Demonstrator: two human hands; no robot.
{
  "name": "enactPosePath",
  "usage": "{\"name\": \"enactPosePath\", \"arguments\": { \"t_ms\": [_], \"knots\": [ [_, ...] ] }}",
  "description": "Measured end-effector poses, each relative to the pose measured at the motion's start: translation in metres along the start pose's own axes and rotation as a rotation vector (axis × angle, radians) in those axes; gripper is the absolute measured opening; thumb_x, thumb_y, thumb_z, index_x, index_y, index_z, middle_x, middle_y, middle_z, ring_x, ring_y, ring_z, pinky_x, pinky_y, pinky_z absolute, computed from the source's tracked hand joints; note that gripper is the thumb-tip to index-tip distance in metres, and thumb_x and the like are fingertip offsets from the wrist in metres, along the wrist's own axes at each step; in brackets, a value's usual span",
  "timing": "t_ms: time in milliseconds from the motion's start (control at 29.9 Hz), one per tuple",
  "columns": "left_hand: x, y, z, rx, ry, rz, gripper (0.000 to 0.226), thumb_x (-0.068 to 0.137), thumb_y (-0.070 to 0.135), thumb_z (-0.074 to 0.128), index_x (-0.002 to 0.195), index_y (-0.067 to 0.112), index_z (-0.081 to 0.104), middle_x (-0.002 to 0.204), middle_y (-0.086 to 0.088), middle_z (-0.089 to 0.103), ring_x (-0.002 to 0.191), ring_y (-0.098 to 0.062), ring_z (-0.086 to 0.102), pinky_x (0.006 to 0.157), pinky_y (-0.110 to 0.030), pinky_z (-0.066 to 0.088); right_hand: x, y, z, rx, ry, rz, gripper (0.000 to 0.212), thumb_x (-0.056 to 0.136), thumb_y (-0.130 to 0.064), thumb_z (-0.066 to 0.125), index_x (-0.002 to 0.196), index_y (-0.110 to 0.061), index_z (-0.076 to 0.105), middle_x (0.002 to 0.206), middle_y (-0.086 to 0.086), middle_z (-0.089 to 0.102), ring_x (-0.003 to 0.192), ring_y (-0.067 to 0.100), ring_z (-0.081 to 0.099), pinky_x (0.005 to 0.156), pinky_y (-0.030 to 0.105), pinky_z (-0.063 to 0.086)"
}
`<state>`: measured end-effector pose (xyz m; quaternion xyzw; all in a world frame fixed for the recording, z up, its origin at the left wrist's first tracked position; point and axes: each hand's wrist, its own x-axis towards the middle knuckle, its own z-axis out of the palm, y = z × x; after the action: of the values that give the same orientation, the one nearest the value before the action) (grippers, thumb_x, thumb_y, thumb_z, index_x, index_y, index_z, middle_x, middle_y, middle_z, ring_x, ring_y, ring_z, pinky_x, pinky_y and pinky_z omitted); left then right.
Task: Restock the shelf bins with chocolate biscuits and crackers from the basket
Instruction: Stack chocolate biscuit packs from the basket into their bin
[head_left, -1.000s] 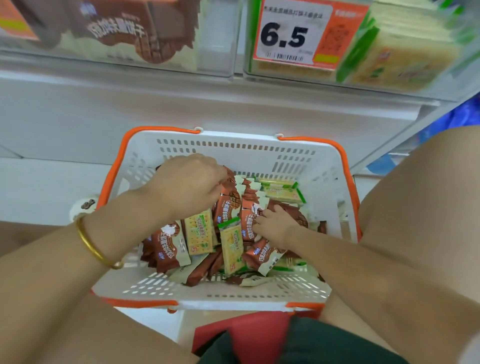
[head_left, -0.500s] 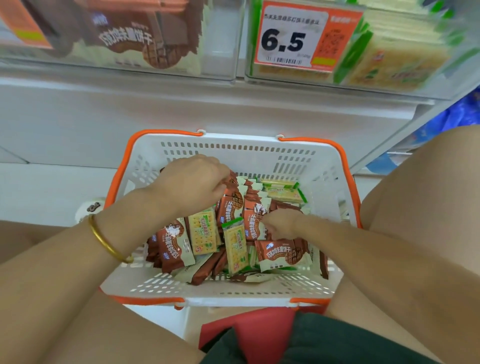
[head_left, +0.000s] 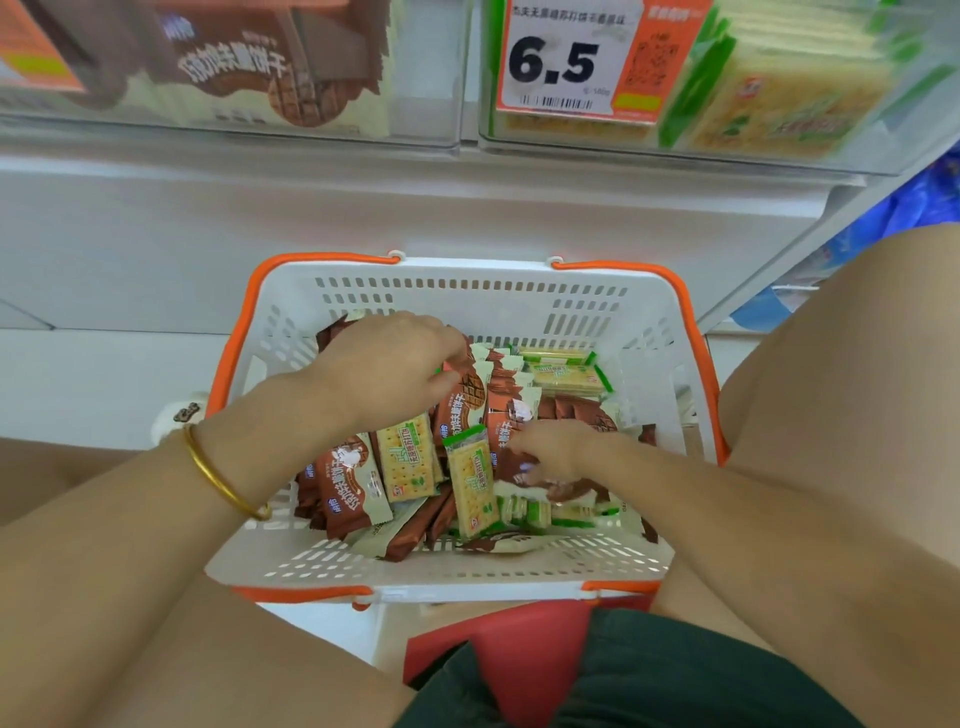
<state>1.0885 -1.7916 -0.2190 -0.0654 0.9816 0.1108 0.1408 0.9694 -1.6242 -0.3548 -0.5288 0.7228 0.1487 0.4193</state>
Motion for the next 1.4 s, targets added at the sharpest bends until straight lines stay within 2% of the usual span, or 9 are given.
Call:
{"name": "enactPosePath", "arguments": {
  "t_ms": [100,201,434,535,702,802,869,1103,1404],
  "knots": [
    [0.001,-0.002,0.001,-0.135,-0.071,-0.063,0.04,0.096,0.039,0.048,0.132,0.021,0.048,0.128,-0.002,0.055,0.113,-0.019,0.053,0.094,-0.037,0.045,-0.015,-0.017,-0.051,0.27,0.174,-0.125,0.017,0.09,-0.023,0.063,0.099,-0.015,0.051,0.092,-0.002,0.055,0.086,0.015,0.049,0.063,0.022,0.036],
    [0.002,-0.003,-0.009,-0.36,-0.073,-0.147,0.033,0.092,0.036,0.057,0.118,0.017,0.052,0.117,-0.003,0.061,0.103,-0.018,0.057,0.088,-0.034,0.047,-0.038,-0.036,-0.1,0.475,0.343,-0.231,0.018,0.086,-0.02,0.069,0.09,-0.009,0.055,0.073,-0.005,0.048,0.069,0.012,0.045,0.058,0.017,0.033],
    [-0.014,-0.028,-0.066,-0.774,0.24,-0.226,0.005,0.088,0.013,0.064,0.089,0.01,0.06,0.094,-0.016,0.068,0.088,-0.027,0.065,0.088,-0.043,0.051,-0.087,-0.051,-0.155,0.873,0.534,-0.322,0.018,0.085,-0.015,0.069,0.096,-0.012,0.055,0.085,0.01,0.07,0.073,0.02,0.066,0.068,0.036,0.054],
    [-0.032,-0.033,-0.097,-0.866,0.415,-0.205,0.008,0.09,0.009,0.06,0.083,0.011,0.059,0.083,-0.01,0.07,0.074,-0.016,0.063,0.074,-0.032,0.049,-0.114,-0.062,-0.178,0.841,0.639,-0.347,0.023,0.085,-0.01,0.068,0.101,-0.009,0.052,0.093,0.009,0.071,0.083,0.022,0.069,0.079,0.045,0.057],
    [-0.057,-0.049,-0.159,-0.96,0.754,-0.172,0.012,0.091,0.009,0.059,0.083,0.017,0.061,0.064,0.007,0.067,0.058,-0.008,0.059,0.056,-0.022,0.048,-0.166,-0.107,-0.245,0.727,0.917,-0.419,0.02,0.081,-0.01,0.072,0.098,-0.009,0.061,0.083,0.005,0.072,0.071,0.012,0.067,0.069,0.031,0.055],
    [-0.055,-0.077,-0.185,-0.684,1.06,-0.279,0.011,0.09,0.019,0.057,0.081,0.025,0.058,0.076,0.007,0.061,0.072,-0.014,0.058,0.067,-0.034,0.051,-0.175,-0.133,-0.298,0.525,1.065,-0.357,0.021,0.082,-0.021,0.072,0.099,-0.011,0.066,0.087,0.001,0.071,0.074,0.013,0.069,0.071,0.033,0.057],
    [-0.048,-0.098,-0.19,-0.436,1.11,-0.399,0.011,0.09,0.024,0.052,0.091,0.02,0.062,0.089,0.003,0.062,0.087,-0.02,0.059,0.081,-0.037,0.048,-0.166,-0.145,-0.334,0.395,1.148,-0.299,0.02,0.084,-0.026,0.071,0.098,-0.013,0.066,0.092,-0.001,0.068,0.079,0.013,0.067,0.075,0.035,0.056],
    [-0.033,-0.14,-0.176,0.071,0.834,-0.495,0.048,0.082,0.048,0.032,0.096,0.018,0.068,0.097,-0.006,0.067,0.101,-0.032,0.057,0.081,-0.039,0.043,-0.062,-0.169,-0.439,0.085,1.306,-0.169,0.026,0.085,-0.031,0.068,0.104,-0.018,0.056,0.098,-0.004,0.052,0.091,0.017,0.053,0.076,0.035,0.046],
    [-0.031,-0.151,-0.17,0.026,0.75,-0.499,0.051,0.078,0.048,0.023,0.102,0.025,0.063,0.104,0.005,0.062,0.105,-0.022,0.05,0.083,-0.035,0.032,0.022,-0.191,-0.491,-0.197,1.359,-0.177,0.033,0.091,-0.03,0.061,0.119,-0.017,0.052,0.122,0.008,0.054,0.112,0.027,0.049,0.073,0.027,0.032]
  ]
}}
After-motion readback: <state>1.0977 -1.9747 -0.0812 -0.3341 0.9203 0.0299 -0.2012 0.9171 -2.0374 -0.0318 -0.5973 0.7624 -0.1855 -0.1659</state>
